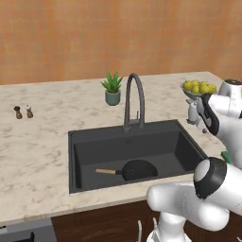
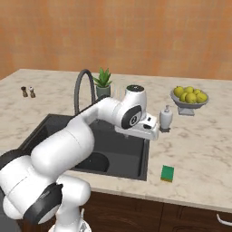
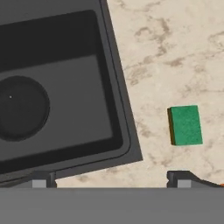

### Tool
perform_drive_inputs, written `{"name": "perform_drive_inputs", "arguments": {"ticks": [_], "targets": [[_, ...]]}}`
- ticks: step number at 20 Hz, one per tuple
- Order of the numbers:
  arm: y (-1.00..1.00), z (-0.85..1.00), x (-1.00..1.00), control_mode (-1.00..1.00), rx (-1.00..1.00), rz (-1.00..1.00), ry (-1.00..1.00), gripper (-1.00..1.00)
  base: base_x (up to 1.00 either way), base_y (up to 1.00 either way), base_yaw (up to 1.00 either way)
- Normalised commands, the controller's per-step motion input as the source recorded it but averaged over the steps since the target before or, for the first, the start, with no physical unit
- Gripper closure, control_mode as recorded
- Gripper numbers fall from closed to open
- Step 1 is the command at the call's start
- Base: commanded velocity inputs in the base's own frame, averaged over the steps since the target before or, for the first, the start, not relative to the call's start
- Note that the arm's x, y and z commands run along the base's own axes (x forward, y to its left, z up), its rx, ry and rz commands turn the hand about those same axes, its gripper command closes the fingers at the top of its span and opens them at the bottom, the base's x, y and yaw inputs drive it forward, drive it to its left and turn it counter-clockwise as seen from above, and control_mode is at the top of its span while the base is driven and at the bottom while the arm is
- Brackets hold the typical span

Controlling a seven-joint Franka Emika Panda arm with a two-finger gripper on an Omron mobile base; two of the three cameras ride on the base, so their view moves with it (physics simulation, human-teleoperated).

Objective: Pick the pan and sponge and place them into the sink. Then turn on the water.

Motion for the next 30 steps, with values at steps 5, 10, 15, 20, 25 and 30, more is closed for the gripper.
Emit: {"name": "perform_drive_inputs", "arguments": {"ticks": [5,10,15,20,25,30], "targets": [[-0.89,-0.6,0.0,-1.0,0.0,0.0,0.09,-1.0,0.0,0.0,0.0],[-0.69,-0.38,0.0,-1.0,0.03,0.0,0.05,-1.0,0.0,0.0,0.0],[-0.57,-0.3,0.0,-1.0,0.06,0.0,0.03,-1.0,0.0,0.0,0.0],[-0.36,-0.46,0.0,-1.0,0.02,0.0,0.03,-1.0,0.0,0.0,0.0],[-0.2,-0.51,0.0,-1.0,0.0,0.02,0.04,-1.0,0.0,0.0,0.0],[0.0,-0.33,0.0,-1.0,0.07,0.05,0.0,-1.0,0.0,0.0,0.0]]}}
